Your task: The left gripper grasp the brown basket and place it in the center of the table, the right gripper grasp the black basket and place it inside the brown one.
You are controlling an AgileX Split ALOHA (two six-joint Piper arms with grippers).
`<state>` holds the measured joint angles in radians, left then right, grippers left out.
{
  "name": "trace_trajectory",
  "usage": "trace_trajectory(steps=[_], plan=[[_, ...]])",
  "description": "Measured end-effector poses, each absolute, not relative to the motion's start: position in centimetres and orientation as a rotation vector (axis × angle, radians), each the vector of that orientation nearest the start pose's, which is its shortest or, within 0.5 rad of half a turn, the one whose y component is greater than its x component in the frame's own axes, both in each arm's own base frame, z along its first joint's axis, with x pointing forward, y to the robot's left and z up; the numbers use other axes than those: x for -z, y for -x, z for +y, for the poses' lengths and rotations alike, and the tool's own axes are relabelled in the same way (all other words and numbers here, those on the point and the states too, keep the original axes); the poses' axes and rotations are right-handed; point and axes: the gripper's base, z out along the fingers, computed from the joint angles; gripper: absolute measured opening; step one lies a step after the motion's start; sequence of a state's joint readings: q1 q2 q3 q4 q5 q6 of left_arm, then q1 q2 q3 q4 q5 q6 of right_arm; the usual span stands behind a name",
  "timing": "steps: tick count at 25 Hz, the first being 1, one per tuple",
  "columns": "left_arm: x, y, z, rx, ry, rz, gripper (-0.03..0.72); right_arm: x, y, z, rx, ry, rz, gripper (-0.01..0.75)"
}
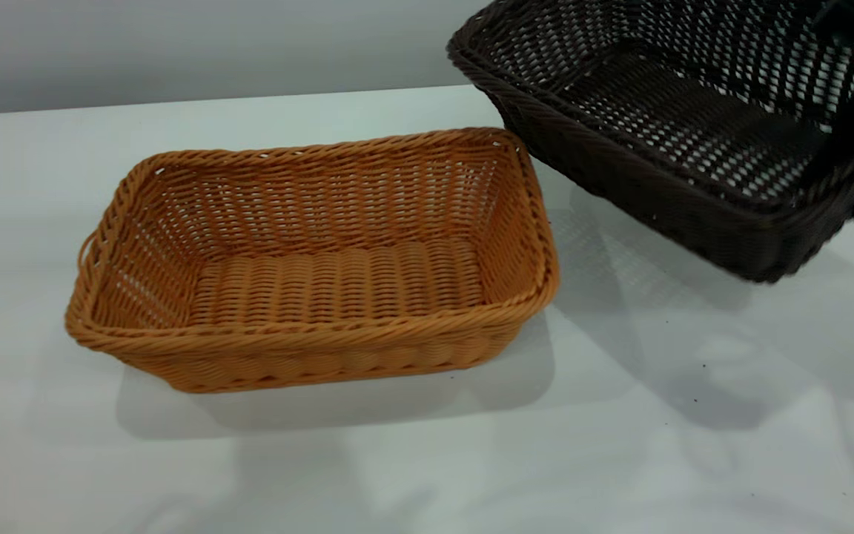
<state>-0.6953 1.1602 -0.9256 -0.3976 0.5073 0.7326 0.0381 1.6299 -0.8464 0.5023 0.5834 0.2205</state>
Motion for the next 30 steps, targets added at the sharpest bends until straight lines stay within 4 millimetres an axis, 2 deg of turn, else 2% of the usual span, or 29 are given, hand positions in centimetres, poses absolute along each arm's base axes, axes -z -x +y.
trace_trajectory(steps=[8, 12, 15, 20, 30], plan=[[-34.3, -17.5, -16.6, 0.374, -1.169, 1.769, 0.532, -21.9, -31.4, 3.6, -0.468, -0.442, 2.793, 0.284], [-34.8, -17.2, -16.4, 0.372, -1.155, 1.748, 0.532, -23.9, -32.1, 4.9, -0.519, -0.257, 2.795, 0.284], [-35.2, -17.2, -16.3, 0.37, -1.152, 1.735, 0.532, -24.6, -31.9, 6.3, -0.528, -0.088, 2.819, 0.284], [-36.5, -17.3, -16.4, 0.381, -1.128, 1.711, 0.532, -24.1, -31.5, 9.1, -0.533, 0.122, 2.834, 0.283], [-36.6, -17.1, -16.7, 0.461, -1.082, 1.735, 0.532, -21.2, -31.9, 14.1, -0.539, 0.366, 2.906, 0.283]])
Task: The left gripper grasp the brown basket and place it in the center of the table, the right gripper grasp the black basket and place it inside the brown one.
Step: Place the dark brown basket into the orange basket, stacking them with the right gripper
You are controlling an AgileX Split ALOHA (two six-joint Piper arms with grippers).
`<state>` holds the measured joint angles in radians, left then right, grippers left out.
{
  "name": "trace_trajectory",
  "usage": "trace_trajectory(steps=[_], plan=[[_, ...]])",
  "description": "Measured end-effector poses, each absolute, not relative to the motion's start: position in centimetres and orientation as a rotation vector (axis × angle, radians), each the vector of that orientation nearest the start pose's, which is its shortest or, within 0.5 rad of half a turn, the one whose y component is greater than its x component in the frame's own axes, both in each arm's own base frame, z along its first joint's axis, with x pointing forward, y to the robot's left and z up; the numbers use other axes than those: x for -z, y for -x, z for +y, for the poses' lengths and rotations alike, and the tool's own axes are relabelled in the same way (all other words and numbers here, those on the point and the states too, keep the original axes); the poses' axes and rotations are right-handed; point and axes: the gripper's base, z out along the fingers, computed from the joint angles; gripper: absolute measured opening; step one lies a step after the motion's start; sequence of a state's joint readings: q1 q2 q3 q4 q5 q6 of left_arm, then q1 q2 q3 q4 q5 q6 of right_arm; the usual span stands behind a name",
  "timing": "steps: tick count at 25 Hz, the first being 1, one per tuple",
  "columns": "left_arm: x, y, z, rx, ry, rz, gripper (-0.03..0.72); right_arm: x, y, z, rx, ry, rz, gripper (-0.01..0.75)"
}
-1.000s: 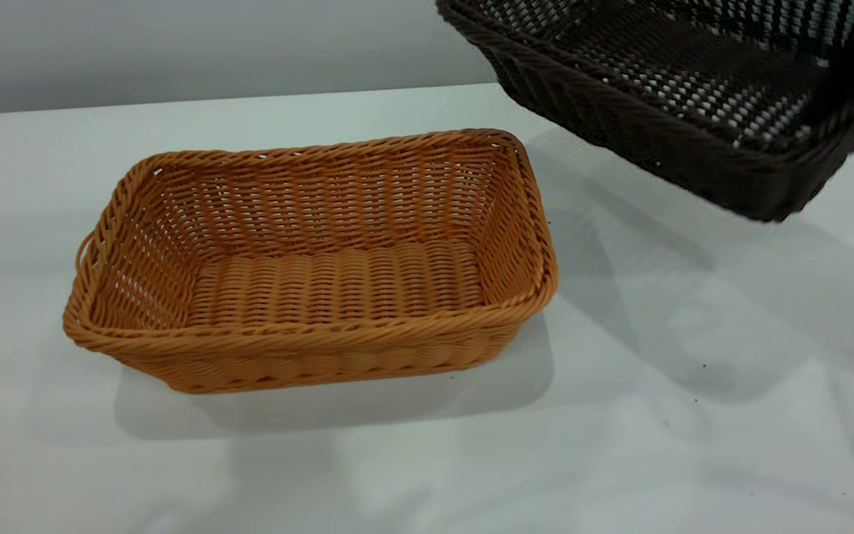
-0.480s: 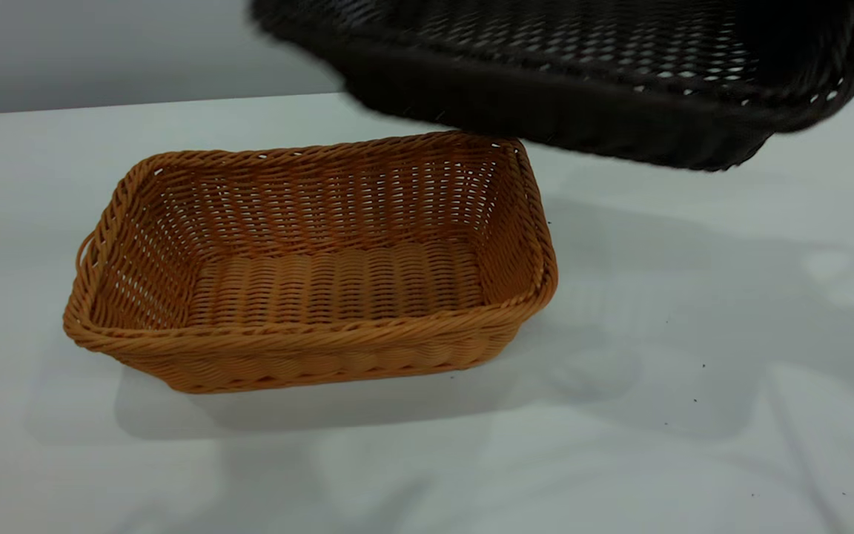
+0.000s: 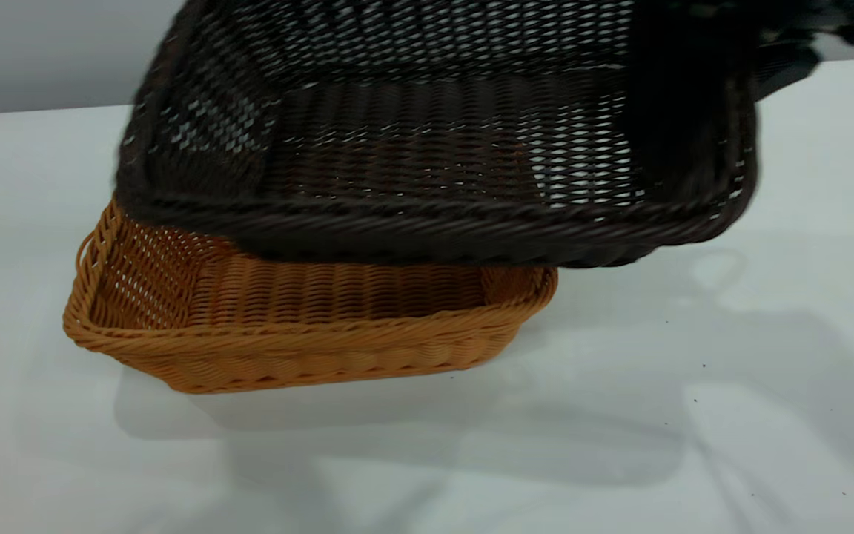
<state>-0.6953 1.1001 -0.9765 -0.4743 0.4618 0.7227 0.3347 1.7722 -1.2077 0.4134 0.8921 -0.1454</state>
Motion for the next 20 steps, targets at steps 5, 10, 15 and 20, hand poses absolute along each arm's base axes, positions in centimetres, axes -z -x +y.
trace_trajectory(steps=[5, 10, 15, 20], plan=[[-36.6, -17.0, -16.7, 0.473, -1.076, 1.737, 0.532, -21.0, -32.7, 16.7, -0.562, 0.483, 2.936, 0.283], [-36.6, -17.0, -16.7, 0.478, -1.076, 1.74, 0.532, -21.6, -34.0, 18.8, -0.586, 0.563, 2.926, 0.283], [-36.6, -17.0, -16.7, 0.479, -1.077, 1.741, 0.532, -22.0, -35.5, 19.9, -0.617, 0.587, 2.911, 0.283], [-36.4, -16.9, -16.7, 0.485, -1.093, 1.754, 0.532, -21.3, -36.0, 20.3, -0.624, 0.608, 2.911, 0.283]])
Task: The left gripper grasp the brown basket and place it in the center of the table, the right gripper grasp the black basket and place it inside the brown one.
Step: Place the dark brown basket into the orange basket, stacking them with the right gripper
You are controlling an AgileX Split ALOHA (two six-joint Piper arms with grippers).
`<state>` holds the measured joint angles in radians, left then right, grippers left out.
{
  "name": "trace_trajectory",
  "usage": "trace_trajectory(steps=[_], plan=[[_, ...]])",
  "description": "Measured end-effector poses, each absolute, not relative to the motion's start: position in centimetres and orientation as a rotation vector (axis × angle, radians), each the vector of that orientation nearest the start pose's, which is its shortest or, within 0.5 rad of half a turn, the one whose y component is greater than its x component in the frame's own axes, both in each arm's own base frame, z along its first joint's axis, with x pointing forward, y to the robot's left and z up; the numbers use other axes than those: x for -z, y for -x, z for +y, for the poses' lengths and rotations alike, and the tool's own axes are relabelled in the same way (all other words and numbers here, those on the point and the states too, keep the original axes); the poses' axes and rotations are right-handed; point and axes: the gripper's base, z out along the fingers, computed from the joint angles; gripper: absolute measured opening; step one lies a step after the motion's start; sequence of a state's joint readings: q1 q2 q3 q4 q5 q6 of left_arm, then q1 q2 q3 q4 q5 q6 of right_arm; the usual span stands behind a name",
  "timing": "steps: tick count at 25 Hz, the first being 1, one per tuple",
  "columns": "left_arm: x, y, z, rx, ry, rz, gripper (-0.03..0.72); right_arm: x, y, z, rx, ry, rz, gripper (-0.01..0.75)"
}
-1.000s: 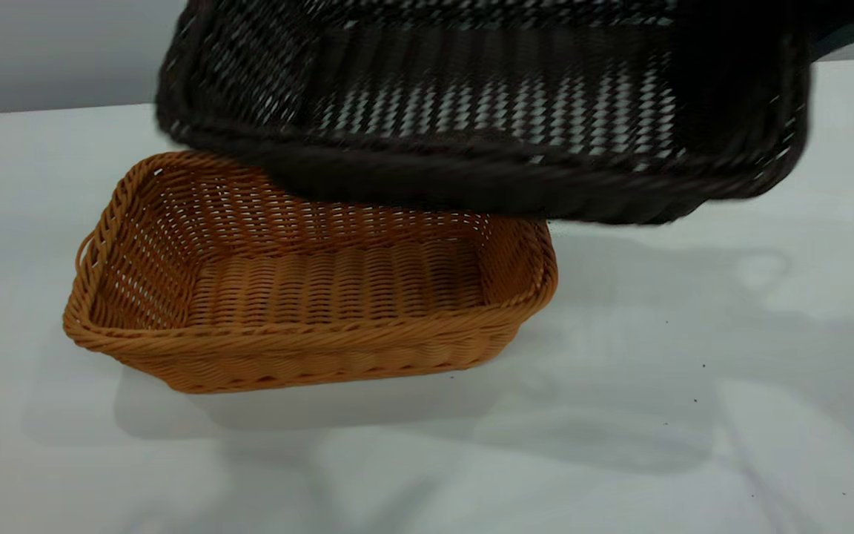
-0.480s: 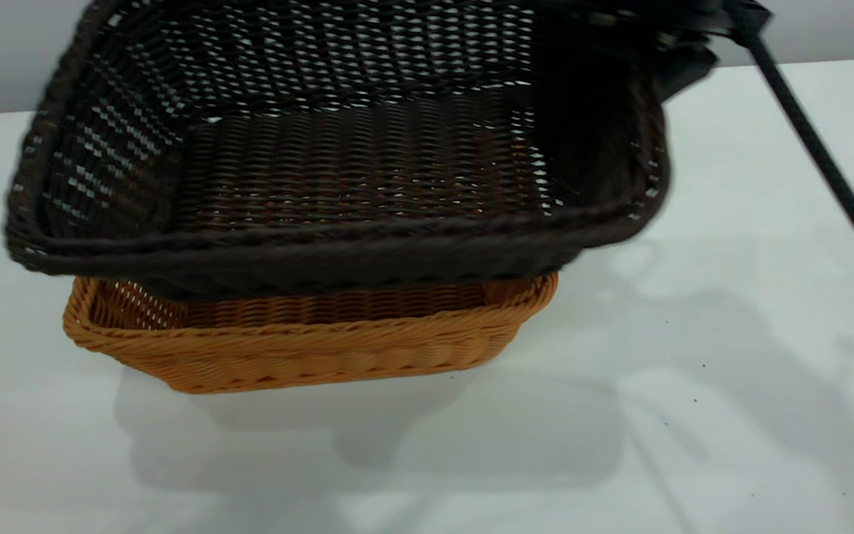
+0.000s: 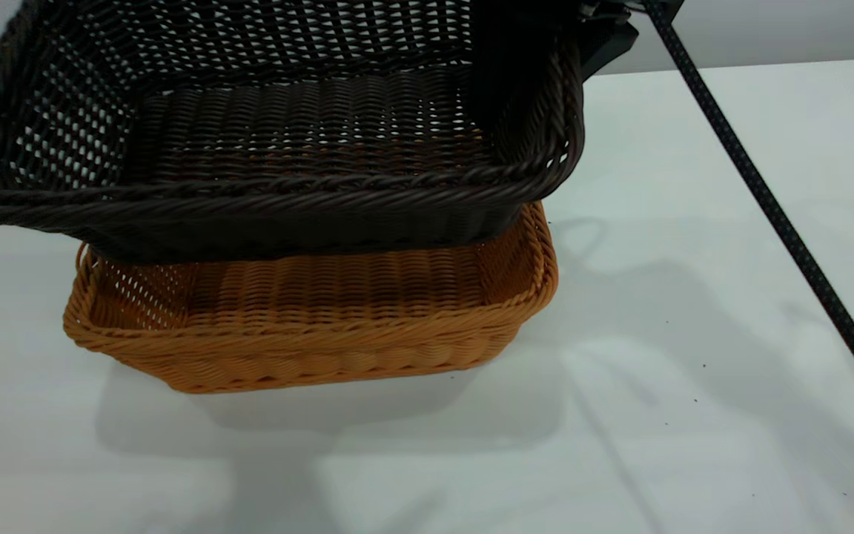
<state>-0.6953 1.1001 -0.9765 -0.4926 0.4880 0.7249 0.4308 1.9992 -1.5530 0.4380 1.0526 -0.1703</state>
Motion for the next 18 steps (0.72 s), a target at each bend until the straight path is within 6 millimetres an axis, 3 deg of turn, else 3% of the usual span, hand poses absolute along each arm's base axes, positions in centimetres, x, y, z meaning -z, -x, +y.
trace_trajectory(steps=[18], plan=[[-36.3, -16.7, -16.7, 0.492, -1.111, 1.765, 0.532, -17.3, -36.8, 21.1, -0.703, 0.633, 2.965, 0.283]])
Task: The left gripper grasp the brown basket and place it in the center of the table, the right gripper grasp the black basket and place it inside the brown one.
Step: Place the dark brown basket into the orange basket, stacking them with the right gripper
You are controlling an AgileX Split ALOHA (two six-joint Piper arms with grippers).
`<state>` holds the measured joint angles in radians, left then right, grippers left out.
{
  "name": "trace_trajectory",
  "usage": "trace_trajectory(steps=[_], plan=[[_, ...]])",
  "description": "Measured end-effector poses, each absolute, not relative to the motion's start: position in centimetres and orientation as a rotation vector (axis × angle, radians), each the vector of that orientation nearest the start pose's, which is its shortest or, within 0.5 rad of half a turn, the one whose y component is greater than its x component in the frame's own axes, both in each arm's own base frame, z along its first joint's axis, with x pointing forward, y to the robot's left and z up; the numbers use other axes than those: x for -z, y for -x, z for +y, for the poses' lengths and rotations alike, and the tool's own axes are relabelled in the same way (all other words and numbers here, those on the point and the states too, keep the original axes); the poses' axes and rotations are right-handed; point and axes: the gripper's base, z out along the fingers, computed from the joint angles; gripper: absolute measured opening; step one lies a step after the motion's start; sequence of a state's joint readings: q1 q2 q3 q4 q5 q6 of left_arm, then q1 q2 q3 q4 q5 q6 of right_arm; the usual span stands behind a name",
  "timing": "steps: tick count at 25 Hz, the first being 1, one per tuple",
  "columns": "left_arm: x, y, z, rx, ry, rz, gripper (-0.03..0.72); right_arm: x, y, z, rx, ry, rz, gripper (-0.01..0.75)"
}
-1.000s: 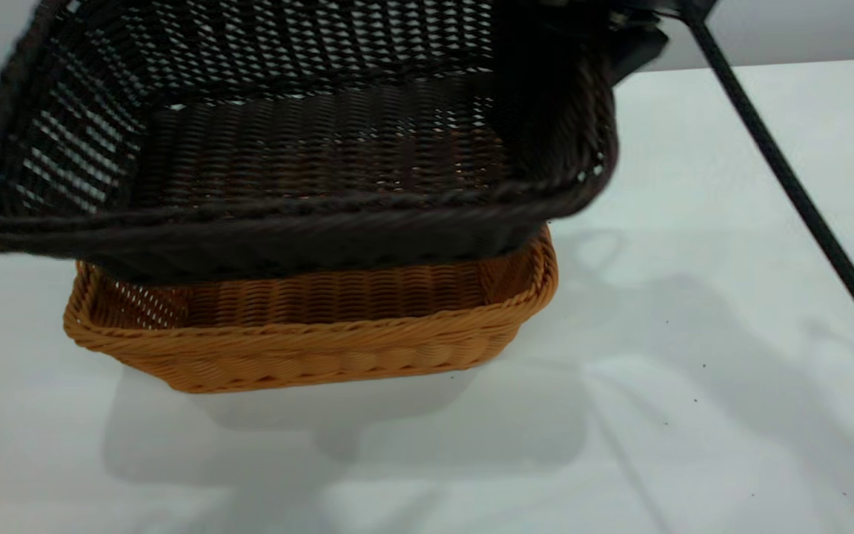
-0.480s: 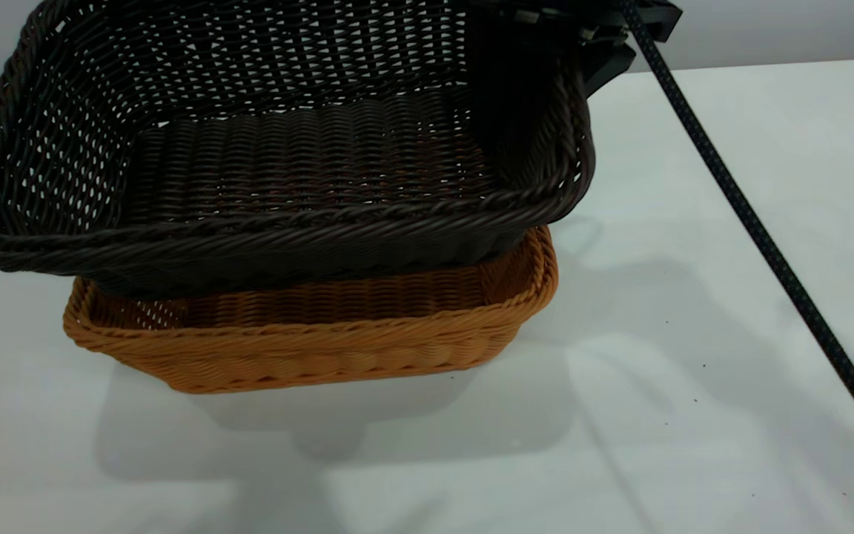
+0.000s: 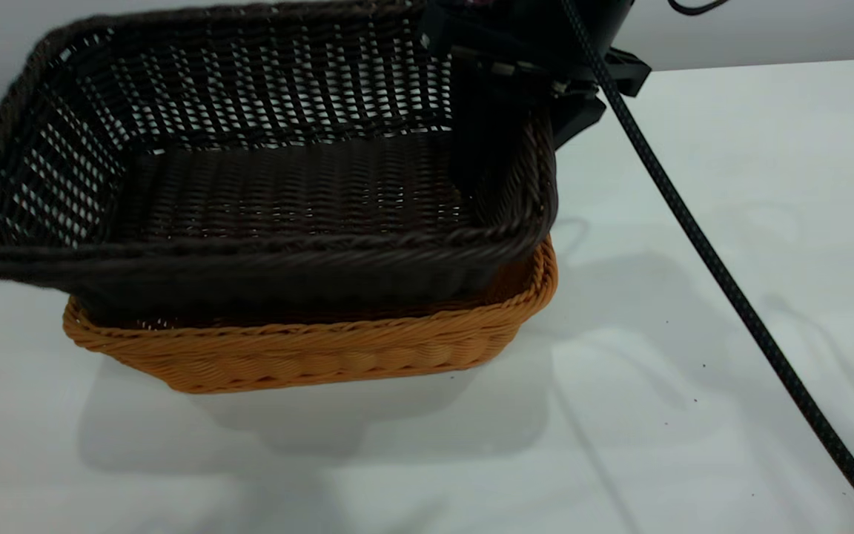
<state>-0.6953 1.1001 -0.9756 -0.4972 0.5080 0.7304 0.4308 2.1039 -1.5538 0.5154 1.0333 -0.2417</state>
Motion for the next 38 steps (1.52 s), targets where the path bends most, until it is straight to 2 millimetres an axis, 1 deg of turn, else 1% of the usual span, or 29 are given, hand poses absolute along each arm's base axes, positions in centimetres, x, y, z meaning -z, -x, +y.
trace_trajectory(steps=[8, 10, 12, 17, 24, 38], plan=[[-36.2, -16.7, -16.7, 0.491, -1.117, 1.768, 0.532, -14.9, -36.9, 21.2, -0.702, 0.647, 3.017, 0.281], [-36.2, -16.7, -16.7, 0.49, -1.117, 1.768, 0.532, -14.6, -37.0, 21.2, -0.692, 0.661, 3.017, 0.281], [-36.2, -16.7, -16.7, 0.489, -1.118, 1.767, 0.532, -14.5, -37.1, 21.2, -0.68, 0.663, 3.011, 0.265], [-36.2, -16.7, -16.7, 0.489, -1.117, 1.768, 0.532, -14.5, -37.1, 21.3, -0.689, 0.656, 3.001, 0.26], [-36.2, -16.7, -16.7, 0.49, -1.119, 1.769, 0.532, -14.4, -37.2, 21.0, -0.643, 0.685, 3.003, 0.26], [-36.2, -16.7, -16.7, 0.487, -1.125, 1.771, 0.532, -14.3, -37.2, 20.8, -0.606, 0.711, 3.01, 0.258]])
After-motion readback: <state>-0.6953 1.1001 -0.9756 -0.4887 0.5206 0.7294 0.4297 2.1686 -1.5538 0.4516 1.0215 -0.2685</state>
